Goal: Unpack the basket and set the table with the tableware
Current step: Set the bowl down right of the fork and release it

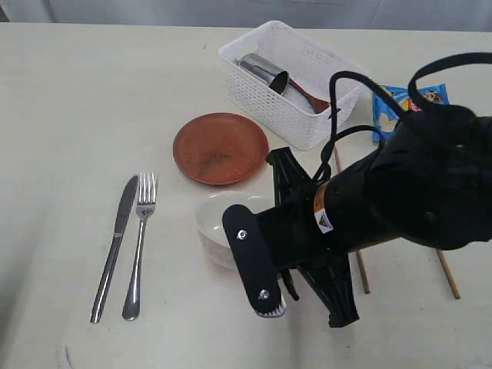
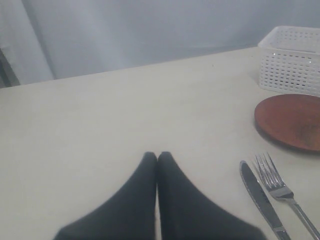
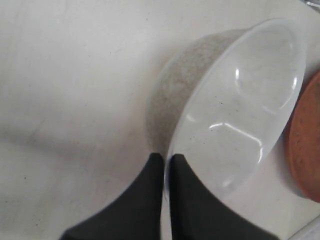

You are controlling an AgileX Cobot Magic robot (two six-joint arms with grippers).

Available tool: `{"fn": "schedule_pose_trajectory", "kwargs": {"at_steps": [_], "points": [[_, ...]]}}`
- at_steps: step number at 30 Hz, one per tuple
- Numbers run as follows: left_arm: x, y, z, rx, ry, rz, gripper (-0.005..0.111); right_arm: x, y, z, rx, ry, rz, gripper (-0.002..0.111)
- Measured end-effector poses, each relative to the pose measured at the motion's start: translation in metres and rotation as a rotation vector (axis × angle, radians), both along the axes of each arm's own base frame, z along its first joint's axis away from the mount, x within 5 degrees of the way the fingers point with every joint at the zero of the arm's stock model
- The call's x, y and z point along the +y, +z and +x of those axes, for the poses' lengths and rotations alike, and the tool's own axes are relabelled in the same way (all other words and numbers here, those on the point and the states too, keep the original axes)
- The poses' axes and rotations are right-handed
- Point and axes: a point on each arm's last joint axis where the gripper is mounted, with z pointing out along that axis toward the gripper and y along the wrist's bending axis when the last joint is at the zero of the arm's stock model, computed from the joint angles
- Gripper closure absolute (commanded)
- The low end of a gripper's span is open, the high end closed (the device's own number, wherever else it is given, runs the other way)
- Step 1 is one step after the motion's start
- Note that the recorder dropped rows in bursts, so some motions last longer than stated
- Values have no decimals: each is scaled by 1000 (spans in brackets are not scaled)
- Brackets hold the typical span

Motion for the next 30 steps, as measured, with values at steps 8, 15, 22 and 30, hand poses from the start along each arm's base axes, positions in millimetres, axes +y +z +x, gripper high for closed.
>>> {"fn": "schedule_pose_trajectory", "kwargs": {"at_steps": [8,15,22,30], "points": [[0,0,0,0,0,0,107,8,0,-10,-5,52,8,108],[0,0,0,0,0,0,107,6,-1,-12,11,53,-18,69],[0,0,0,0,0,0,107,4,-3,-14,31,48,-39,62],[0,0,0,0,0,0,107,6,0,-13,103,-165,12,62]]}}
